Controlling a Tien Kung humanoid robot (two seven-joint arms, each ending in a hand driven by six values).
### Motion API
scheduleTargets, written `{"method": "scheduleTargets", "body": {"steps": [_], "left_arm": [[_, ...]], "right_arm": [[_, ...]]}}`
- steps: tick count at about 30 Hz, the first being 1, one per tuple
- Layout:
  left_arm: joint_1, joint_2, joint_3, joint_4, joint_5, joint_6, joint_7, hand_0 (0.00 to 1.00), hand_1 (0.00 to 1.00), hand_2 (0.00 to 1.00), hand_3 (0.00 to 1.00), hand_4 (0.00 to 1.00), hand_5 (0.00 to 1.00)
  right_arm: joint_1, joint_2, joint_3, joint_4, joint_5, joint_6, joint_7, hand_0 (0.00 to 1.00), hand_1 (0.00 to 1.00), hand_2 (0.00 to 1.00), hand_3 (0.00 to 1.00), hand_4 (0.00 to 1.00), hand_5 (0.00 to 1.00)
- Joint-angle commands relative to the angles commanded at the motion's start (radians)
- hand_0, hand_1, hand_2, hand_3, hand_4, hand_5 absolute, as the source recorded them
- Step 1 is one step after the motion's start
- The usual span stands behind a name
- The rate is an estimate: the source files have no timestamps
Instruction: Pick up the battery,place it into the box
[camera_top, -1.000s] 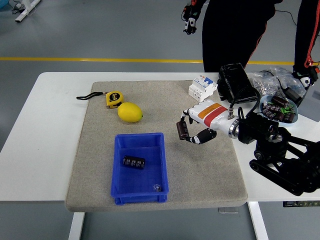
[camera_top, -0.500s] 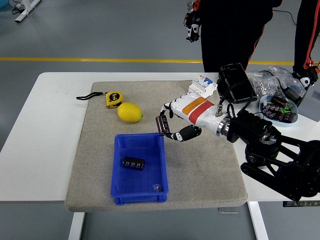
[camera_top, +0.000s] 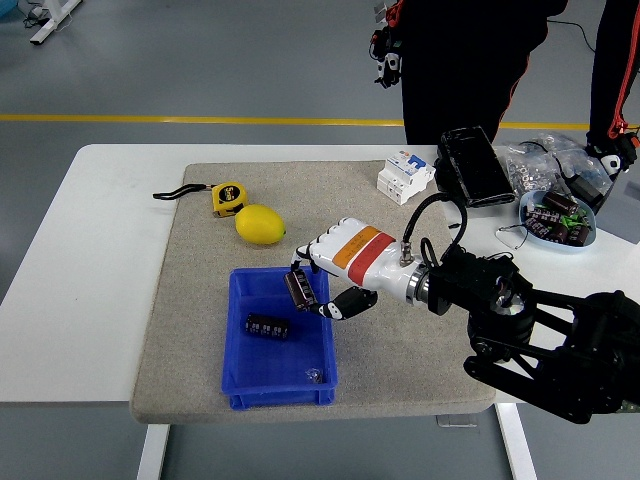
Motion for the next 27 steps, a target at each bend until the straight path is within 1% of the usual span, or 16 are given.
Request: {"method": "scheduleTargets", "body": {"steps": [1, 6, 7, 27], "left_arm": [[-0.001, 0.0, 0.002, 0.0, -0.003, 0.0, -0.001, 0.564, 0.574, 0.628, 0.581, 0.629, 0.594], [-0.003, 0.0, 0.001, -0.001, 0.0, -0.002, 0.001, 0.564, 0.574, 0.628, 0.581, 0.629, 0.594], [-0.002, -0.001, 0.0, -0.001, 0.001, -0.002, 0.001, 0.565, 0.573, 0.628, 0.579, 0.629, 0.594], [0.003, -0.002, -0.002, 0.0, 0.004, -0.003, 0.0, 0.564, 0.576, 0.627, 0.58, 0.631, 0.593]], "right_arm": [[0.001, 0.001, -0.002, -0.003, 0.004, 0.005, 0.003, 0.342, 0.502, 0.691, 0.998, 0.998, 0.534], [0.002, 0.001, -0.012, -0.008, 0.013, 0.009, 0.021, 0.342, 0.502, 0.691, 0.998, 0.998, 0.534], [0.002, 0.0, -0.012, -0.007, 0.016, 0.007, 0.025, 0.344, 0.518, 0.744, 0.998, 0.998, 0.569], [-0.011, -0.007, 0.031, -0.006, 0.023, -0.011, 0.025, 0.34, 0.513, 0.737, 0.998, 0.998, 0.566]]}}
